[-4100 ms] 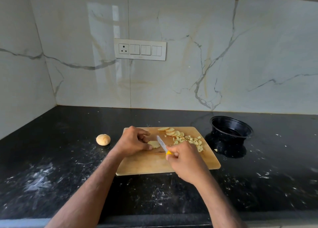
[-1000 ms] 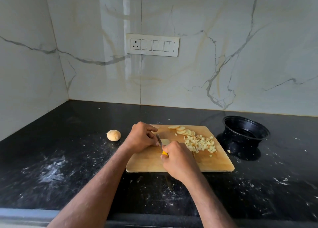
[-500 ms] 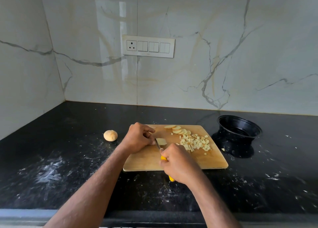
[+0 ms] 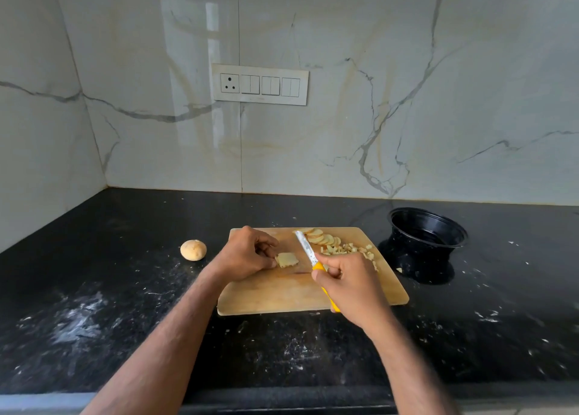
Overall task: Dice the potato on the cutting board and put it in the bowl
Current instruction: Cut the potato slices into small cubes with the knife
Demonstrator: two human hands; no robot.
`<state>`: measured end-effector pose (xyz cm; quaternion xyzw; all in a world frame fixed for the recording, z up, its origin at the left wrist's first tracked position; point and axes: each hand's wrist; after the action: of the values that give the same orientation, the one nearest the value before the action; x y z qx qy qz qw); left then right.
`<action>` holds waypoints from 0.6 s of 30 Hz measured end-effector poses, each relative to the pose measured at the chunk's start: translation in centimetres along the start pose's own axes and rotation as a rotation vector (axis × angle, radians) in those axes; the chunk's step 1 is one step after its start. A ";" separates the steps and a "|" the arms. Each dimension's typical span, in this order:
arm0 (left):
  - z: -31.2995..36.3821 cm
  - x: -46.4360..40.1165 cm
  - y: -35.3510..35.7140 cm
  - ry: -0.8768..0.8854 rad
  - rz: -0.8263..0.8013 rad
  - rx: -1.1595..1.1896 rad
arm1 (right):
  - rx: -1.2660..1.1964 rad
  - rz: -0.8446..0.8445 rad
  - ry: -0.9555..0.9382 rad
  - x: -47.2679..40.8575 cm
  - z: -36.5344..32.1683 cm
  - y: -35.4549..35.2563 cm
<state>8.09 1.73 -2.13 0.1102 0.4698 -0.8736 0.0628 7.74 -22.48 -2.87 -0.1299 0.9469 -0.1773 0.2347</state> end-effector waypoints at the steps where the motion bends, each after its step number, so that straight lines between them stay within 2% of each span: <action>1: 0.1 0.0 0.0 0.005 -0.001 -0.003 | 0.029 0.038 -0.036 0.0 0.3 0.7; 4: 0.4 0.0 0.2 0.016 0.011 -0.013 | 0.035 0.098 -0.068 0.3 1.0 1.9; 11: 0.7 -0.6 0.9 0.035 0.044 -0.088 | 0.067 0.124 -0.069 0.6 0.8 1.8; 18: 1.3 -2.3 -0.6 0.120 -0.222 -0.221 | 0.245 0.152 -0.049 1.1 0.7 2.2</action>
<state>10.04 1.01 -0.36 0.1022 0.5753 -0.8100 -0.0506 6.77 -21.03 -4.73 -0.0326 0.9192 -0.2699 0.2848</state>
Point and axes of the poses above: each hand's wrist, its own x-axis away from the middle knuckle, its own y-axis out of the palm, z = x × y, and after that the axes turned 12 degrees about -x, right-handed
